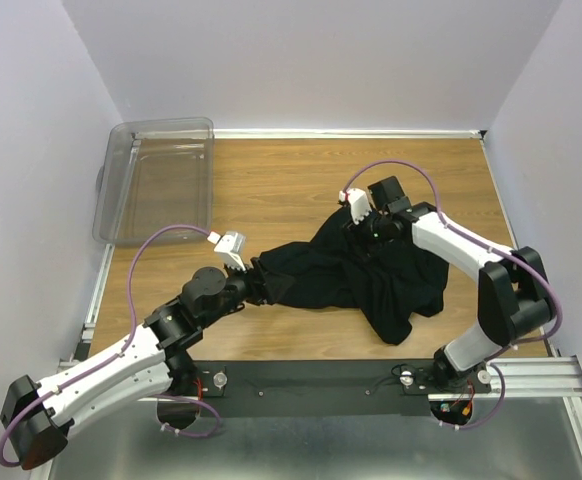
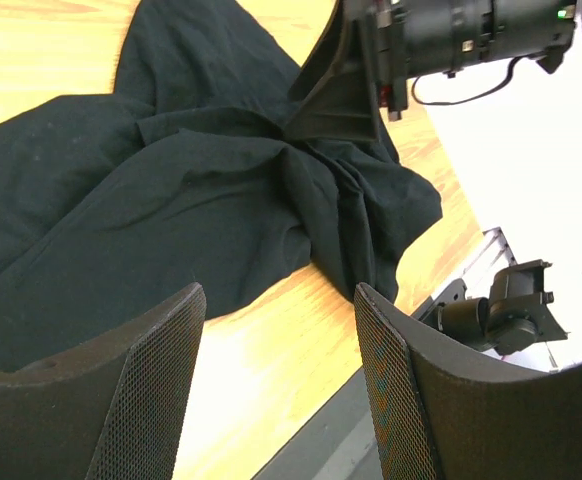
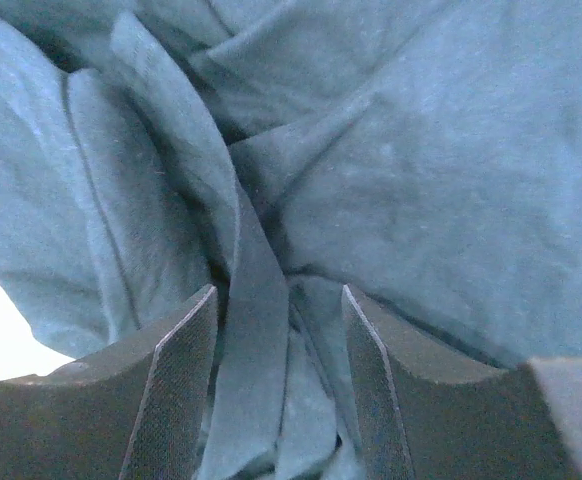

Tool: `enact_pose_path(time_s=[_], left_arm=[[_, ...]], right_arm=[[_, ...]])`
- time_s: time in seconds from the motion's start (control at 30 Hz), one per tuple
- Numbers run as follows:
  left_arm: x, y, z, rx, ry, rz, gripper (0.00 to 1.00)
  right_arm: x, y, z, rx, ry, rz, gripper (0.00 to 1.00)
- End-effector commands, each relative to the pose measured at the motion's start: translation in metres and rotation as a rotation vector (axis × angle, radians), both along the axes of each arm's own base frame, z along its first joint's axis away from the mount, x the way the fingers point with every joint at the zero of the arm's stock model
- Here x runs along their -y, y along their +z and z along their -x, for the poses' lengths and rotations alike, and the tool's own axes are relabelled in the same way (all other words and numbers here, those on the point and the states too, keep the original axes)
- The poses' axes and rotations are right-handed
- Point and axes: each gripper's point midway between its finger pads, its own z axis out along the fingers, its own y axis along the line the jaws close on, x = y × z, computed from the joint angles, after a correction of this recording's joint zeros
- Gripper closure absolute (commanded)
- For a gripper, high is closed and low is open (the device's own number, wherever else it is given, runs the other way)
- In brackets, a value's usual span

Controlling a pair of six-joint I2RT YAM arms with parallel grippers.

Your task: Fold and stack the t-shirts

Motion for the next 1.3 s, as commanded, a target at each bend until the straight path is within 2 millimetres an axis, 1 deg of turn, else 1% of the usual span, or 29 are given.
enact_pose_path(time_s=[0.0,0.1,0.17,0.2,0.27,0.3,0.33,0.37,0.4,0.43,0.47,0.53,0.57,0.6,0.63,0.67,0.7,0.77,0.8,0.83,0.9,0.93,0.97,1.0,1.03,1.1,1.13,1.23,1.27], left_arm=[[-0.008,-0.009,-0.004,-0.021,0.048,-0.012,0.3],[-0.009,-0.011,-0.003,-0.027,0.049,-0.008,0.3],[-0.009,-0.011,-0.003,-0.03,0.052,-0.003,0.3],[-0.009,-0.013,-0.003,-0.034,0.054,-0.005,0.3],[-0.011,-0.017,-0.004,-0.047,0.068,-0.004,0.3],[-0.012,-0.02,-0.005,-0.064,0.085,0.004,0.31],[-0.014,-0.029,-0.005,-0.092,0.102,-0.007,0.31],[-0.016,-0.034,-0.007,-0.113,0.118,-0.009,0.32],[-0.017,-0.038,-0.009,-0.137,0.137,-0.004,0.32],[-0.021,-0.046,-0.01,-0.164,0.159,-0.025,0.32],[-0.026,-0.056,-0.015,-0.199,0.191,-0.056,0.32],[-0.03,-0.06,-0.02,-0.217,0.216,-0.079,0.32],[-0.031,-0.061,-0.024,-0.222,0.224,-0.092,0.32],[-0.033,-0.059,-0.029,-0.214,0.234,-0.093,0.32],[-0.033,-0.055,-0.034,-0.182,0.227,-0.106,0.32],[-0.033,-0.053,-0.037,-0.169,0.224,-0.113,0.32],[-0.037,-0.049,-0.043,-0.153,0.237,-0.117,0.31],[-0.035,-0.042,-0.049,-0.102,0.197,-0.151,0.31],[-0.035,-0.041,-0.051,-0.088,0.185,-0.169,0.29],[-0.034,-0.04,-0.057,-0.082,0.166,-0.195,0.28],[-0.031,-0.035,-0.061,-0.05,0.153,-0.2,0.28],[-0.031,-0.036,-0.064,-0.052,0.146,-0.205,0.28],[-0.029,-0.041,-0.068,-0.06,0.134,-0.232,0.28],[-0.027,-0.044,-0.069,-0.061,0.121,-0.242,0.28],[-0.02,-0.05,-0.069,-0.079,0.078,-0.255,0.28],[-0.013,-0.051,-0.074,-0.075,0.045,-0.264,0.28],[-0.007,-0.051,-0.074,-0.059,-0.002,-0.279,0.28],[0.009,-0.048,-0.098,-0.041,-0.043,-0.331,0.28],[0.008,-0.049,-0.105,-0.044,-0.039,-0.346,0.28]], right_arm=[[-0.013,-0.006,-0.002,-0.031,0.017,-0.027,0.41],[-0.016,-0.01,-0.005,-0.038,0.019,-0.015,0.44],[-0.013,-0.014,-0.011,-0.026,0.003,0.013,0.55],[-0.012,-0.013,-0.014,-0.015,-0.003,0.021,0.71],[-0.008,-0.008,-0.024,0.028,-0.026,0.044,0.88],[-0.005,0.0,-0.031,0.066,-0.034,0.058,0.99],[-0.004,0.018,-0.037,0.123,-0.044,0.05,1.0],[-0.001,0.031,-0.042,0.168,-0.056,0.054,0.99],[0.004,0.047,-0.048,0.221,-0.075,0.06,1.0],[0.015,0.063,-0.056,0.281,-0.118,0.084,0.99],[0.022,0.094,-0.06,0.362,-0.149,0.06,0.99],[0.05,0.118,-0.068,0.429,-0.229,0.065,1.0],[0.062,0.125,-0.066,0.451,-0.254,0.066,0.99],[0.082,0.14,-0.065,0.492,-0.294,0.063,0.99],[0.093,0.144,-0.062,0.506,-0.312,0.063,1.0],[0.102,0.144,-0.06,0.513,-0.327,0.064,0.99],[0.12,0.143,-0.053,0.52,-0.362,0.074,0.99],[0.13,0.14,-0.046,0.521,-0.366,0.067,0.99],[0.133,0.137,-0.042,0.52,-0.36,0.07,0.99],[0.135,0.125,-0.031,0.5,-0.342,0.064,0.99],[0.135,0.121,-0.028,0.498,-0.33,0.07,0.99],[0.135,0.115,-0.025,0.485,-0.323,0.07,1.0],[0.135,0.113,-0.023,0.482,-0.314,0.07,1.0],[0.134,0.112,-0.023,0.481,-0.303,0.064,1.0],[0.126,0.111,-0.018,0.476,-0.264,0.034,0.99],[0.118,0.11,-0.012,0.479,-0.196,0.014,0.99],[0.103,0.111,-0.004,0.469,-0.114,-0.045,0.99],[0.084,0.11,0.02,0.444,0.023,-0.12,0.99],[0.084,0.113,0.023,0.455,0.027,-0.123,1.0]])
